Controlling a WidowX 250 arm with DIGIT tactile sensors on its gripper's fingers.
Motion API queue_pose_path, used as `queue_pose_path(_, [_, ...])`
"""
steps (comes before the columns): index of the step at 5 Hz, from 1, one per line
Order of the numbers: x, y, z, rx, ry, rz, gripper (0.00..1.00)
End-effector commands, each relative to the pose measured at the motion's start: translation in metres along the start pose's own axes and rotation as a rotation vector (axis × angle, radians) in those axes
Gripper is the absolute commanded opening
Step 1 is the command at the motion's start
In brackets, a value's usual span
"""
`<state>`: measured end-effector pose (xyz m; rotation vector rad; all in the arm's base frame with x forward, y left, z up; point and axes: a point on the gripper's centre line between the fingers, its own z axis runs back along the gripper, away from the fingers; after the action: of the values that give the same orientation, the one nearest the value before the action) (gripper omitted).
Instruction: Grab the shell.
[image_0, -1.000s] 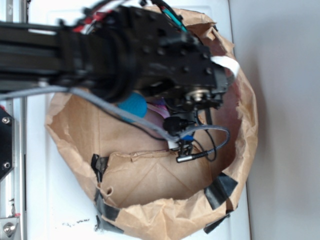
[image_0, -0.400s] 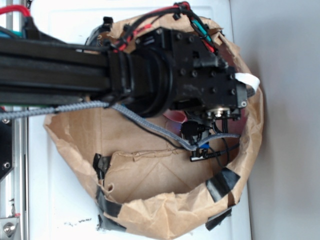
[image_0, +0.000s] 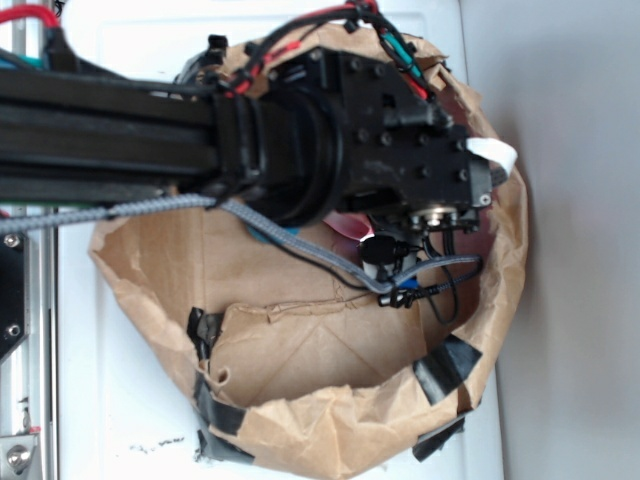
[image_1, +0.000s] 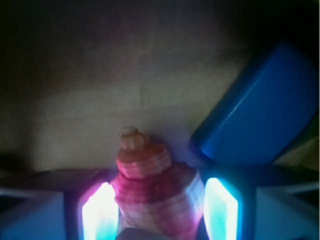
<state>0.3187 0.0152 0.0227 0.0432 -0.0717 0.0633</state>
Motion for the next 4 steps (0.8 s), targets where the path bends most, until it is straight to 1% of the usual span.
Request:
queue_pose_path(1, [-0.013, 0.019, 0.029, -0.13, -0.002, 0.026, 0.0])
queue_pose_path(2, [-0.039, 0.032, 0.055, -0.191, -0.033, 0.018, 0.0])
queue_pose_path(3, [-0.062, 0.049, 0.065, -0.227, -0.084, 0.024, 0.0])
queue_pose_path(4, [-0.082, 0.057, 0.066, -0.199, -0.199, -0.009, 0.0])
